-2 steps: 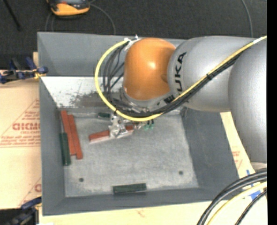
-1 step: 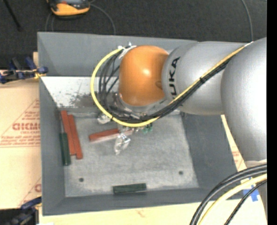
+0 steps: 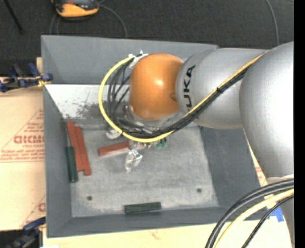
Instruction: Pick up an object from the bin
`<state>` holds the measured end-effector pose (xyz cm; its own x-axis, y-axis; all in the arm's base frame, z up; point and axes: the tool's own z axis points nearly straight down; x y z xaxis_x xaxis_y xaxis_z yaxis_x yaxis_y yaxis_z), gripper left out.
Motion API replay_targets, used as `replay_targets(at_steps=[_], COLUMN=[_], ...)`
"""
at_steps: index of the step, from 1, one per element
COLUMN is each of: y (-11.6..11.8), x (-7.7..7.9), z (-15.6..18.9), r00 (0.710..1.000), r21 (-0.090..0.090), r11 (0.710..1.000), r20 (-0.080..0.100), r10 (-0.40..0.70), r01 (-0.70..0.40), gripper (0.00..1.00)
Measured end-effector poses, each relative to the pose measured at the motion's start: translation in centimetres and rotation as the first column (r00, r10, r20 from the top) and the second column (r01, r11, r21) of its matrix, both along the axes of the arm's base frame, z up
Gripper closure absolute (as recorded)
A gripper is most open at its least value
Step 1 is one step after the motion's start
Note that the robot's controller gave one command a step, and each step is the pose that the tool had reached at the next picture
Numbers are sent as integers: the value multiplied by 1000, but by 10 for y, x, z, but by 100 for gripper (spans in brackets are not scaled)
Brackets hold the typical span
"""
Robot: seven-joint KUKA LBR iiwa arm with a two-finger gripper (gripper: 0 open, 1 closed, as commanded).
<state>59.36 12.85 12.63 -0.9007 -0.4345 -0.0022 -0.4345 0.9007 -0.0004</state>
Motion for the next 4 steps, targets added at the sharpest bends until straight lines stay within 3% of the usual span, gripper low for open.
replay_targets(at_steps=[1, 2, 3, 4], y=[-9, -9, -13, -13], x=[28, 28, 27, 27], z=[-47, -47, 67, 67], r00=[999, 999, 1000, 1000], r21=[-1, 0, 1, 1], r11=[999, 999, 1000, 1000], r20=[-9, -8, 2, 1], r10=[-40, -41, -26, -26], r01=[40, 41, 26, 26], gripper=[100, 100, 100, 100])
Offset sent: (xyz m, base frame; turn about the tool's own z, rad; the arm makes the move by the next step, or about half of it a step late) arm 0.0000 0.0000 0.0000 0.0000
